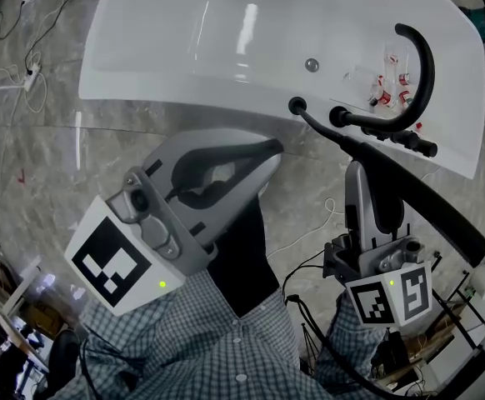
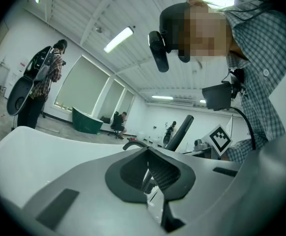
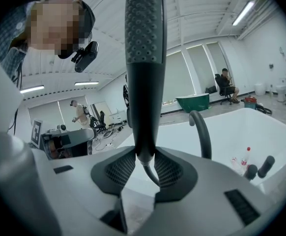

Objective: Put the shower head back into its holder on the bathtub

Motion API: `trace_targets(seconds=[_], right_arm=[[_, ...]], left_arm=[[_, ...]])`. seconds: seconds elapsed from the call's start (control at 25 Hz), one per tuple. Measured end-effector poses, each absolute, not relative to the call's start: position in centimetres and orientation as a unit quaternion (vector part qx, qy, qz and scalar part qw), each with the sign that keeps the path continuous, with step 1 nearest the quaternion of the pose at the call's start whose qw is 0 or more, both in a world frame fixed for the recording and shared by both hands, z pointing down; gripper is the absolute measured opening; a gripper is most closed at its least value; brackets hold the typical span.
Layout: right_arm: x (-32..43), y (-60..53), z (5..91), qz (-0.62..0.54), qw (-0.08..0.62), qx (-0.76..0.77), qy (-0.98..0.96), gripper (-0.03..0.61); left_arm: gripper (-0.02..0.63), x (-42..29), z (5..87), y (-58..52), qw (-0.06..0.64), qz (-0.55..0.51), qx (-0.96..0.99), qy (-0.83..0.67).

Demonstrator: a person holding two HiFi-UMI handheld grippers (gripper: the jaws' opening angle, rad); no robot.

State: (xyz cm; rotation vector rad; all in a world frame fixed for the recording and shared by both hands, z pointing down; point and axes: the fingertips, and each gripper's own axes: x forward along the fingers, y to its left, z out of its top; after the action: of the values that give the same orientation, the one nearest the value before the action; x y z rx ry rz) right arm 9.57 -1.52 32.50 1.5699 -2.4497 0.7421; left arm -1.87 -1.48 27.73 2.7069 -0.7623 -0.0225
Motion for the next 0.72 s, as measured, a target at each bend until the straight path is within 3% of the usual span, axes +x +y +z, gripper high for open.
trace_targets(seconds=[0.72], right_arm=[[9.8,-2.9,38.4,0.247,0.089,0.530,-0.806,0.118]], left_arm=[[0.008,-0.5,32.9,-1.5,0.194,0.008,0.950,-0.246]])
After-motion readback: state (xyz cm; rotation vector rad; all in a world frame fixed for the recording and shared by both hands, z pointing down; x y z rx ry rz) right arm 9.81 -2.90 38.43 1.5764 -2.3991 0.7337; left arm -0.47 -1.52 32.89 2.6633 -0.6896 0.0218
